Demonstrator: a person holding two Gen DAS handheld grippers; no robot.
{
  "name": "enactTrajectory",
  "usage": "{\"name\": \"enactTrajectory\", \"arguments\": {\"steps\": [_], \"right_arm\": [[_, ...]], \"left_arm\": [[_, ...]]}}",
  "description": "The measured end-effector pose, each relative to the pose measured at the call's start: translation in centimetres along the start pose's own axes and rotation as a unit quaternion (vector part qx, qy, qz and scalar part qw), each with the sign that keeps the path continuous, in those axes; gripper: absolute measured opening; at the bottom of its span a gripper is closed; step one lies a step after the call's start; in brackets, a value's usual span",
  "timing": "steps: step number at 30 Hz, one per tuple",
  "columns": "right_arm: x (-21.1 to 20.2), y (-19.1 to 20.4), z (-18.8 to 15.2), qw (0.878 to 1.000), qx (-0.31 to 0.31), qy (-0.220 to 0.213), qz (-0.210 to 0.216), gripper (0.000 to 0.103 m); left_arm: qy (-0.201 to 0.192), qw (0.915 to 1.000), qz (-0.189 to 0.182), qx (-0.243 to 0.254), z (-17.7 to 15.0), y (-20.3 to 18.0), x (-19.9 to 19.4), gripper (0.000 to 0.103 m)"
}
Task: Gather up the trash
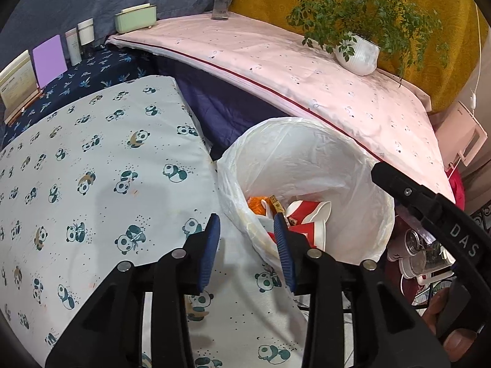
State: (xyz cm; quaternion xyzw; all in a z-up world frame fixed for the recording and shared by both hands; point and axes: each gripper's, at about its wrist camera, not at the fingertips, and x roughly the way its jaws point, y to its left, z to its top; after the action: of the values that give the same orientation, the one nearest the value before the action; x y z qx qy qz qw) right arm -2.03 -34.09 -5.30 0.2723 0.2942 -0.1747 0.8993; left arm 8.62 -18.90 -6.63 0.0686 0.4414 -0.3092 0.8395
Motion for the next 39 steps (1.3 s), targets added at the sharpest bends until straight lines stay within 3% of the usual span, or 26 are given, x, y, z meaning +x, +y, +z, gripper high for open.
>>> {"name": "enactTrajectory", "arguments": {"steps": [10, 14, 17, 28, 36, 38, 39], "right_arm": [[-0.8, 1.6, -0.3, 0.999, -0.032, -0.004, -0.014, 0.039], [-1.5, 2.2, -0.4, 0.999, -0.044, -0.01, -0.022, 0.051], [-2.0, 2.6, -0.6, 0.998, -0.055, -0.014, -0.032, 0.059], [-3.9, 2.8, -1.9, 0.995, -0.072, -0.018, -0.063, 0.083], [-4.8, 2.5, -3.5, 0.991, -0.096, 0.0, -0.095, 0.085], [-5.1, 2.5, -3.9, 0.99, -0.105, -0.001, -0.096, 0.097], [-5.3, 2.6, -4.0, 0.989, -0.109, -0.003, -0.097, 0.096]], "left_arm": [[-0.005, 0.9999, 0.011, -0.006, -0.6, 1.0, -0.9, 0.046], [-0.008, 0.9998, 0.016, -0.009, -1.0, 1.4, -1.6, 0.05], [-0.013, 0.9996, 0.024, -0.01, -1.2, 1.7, -2.1, 0.059], [-0.024, 0.9983, 0.053, -0.006, -2.9, 3.0, -3.7, 0.075], [-0.03, 0.9969, 0.073, -0.003, -4.3, 3.3, -4.7, 0.087], [-0.031, 0.9964, 0.078, -0.001, -4.6, 3.3, -4.9, 0.088], [-0.032, 0.9963, 0.08, -0.001, -4.7, 3.3, -5.0, 0.088]]}}
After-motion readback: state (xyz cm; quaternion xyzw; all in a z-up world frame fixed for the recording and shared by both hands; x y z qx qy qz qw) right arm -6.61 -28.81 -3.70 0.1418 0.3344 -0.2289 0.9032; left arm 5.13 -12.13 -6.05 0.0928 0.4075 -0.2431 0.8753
